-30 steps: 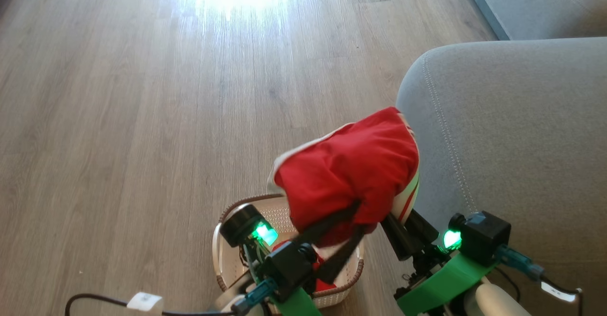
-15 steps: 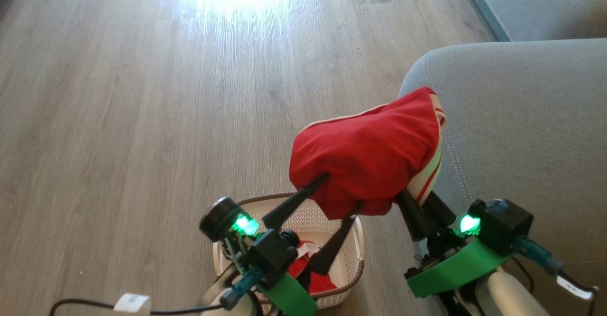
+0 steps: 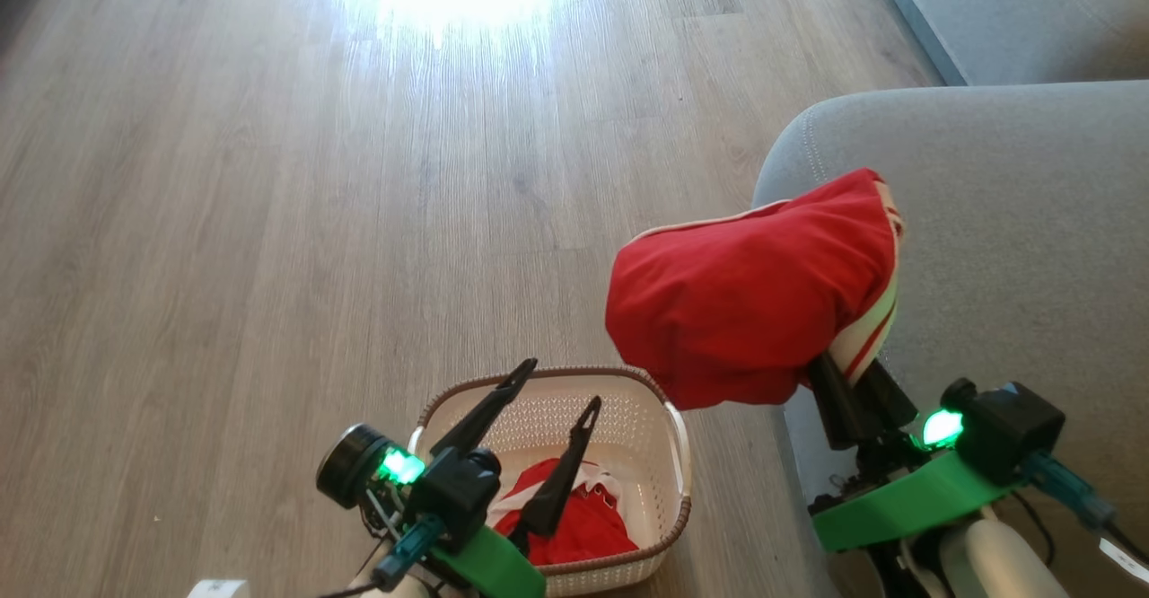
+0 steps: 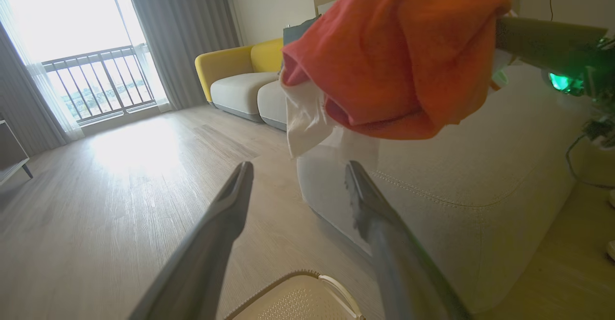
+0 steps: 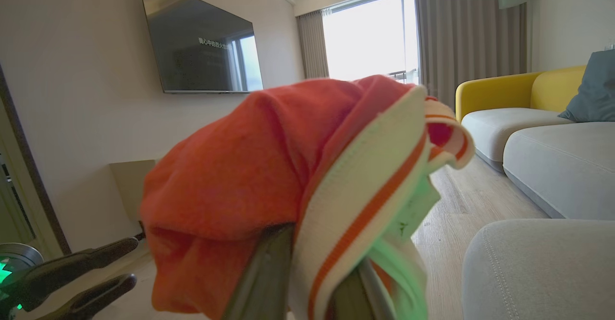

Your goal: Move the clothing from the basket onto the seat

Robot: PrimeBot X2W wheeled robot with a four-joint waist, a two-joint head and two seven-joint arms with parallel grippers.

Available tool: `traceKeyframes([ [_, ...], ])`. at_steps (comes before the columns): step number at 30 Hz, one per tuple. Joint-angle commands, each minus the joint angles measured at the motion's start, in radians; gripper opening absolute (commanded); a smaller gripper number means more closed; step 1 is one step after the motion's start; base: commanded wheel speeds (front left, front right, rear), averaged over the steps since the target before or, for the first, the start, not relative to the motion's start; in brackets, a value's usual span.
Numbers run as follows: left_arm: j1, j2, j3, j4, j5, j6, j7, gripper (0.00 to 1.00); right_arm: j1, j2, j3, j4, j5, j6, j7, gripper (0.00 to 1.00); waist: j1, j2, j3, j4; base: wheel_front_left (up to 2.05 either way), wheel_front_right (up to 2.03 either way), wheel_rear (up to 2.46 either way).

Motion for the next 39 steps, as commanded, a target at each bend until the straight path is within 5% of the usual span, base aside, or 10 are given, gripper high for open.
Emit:
traceKeyframes([
  [1, -0.036, -0.006, 0.043, -0.025, -0.002, 0.005, 0.002, 1.0, -0.025, 0.003, 0.005, -0.037, -0.008, 0.007, -0.011, 0.0, 0.0, 0.0, -0.001, 0.001, 0.0, 0.0, 0.0],
  [23, 0.03, -0.024, 0.059, 0.15, 0.005, -0.049, 0.002, 1.0, 0.07, 0.058, -0.233, 0.09, -0.048, 0.007, -0.011, 0.0, 0.0, 0.0, -0.009, -0.003, 0.0, 0.0, 0.0],
  [39, 0.037, -0.038, 0.079, 0.205, 0.011, -0.056, 0.002, 1.0, 0.072, 0.08, -0.257, 0.146, -0.046, 0.007, -0.011, 0.0, 0.0, 0.0, 0.005, -0.013, 0.0, 0.0, 0.0],
])
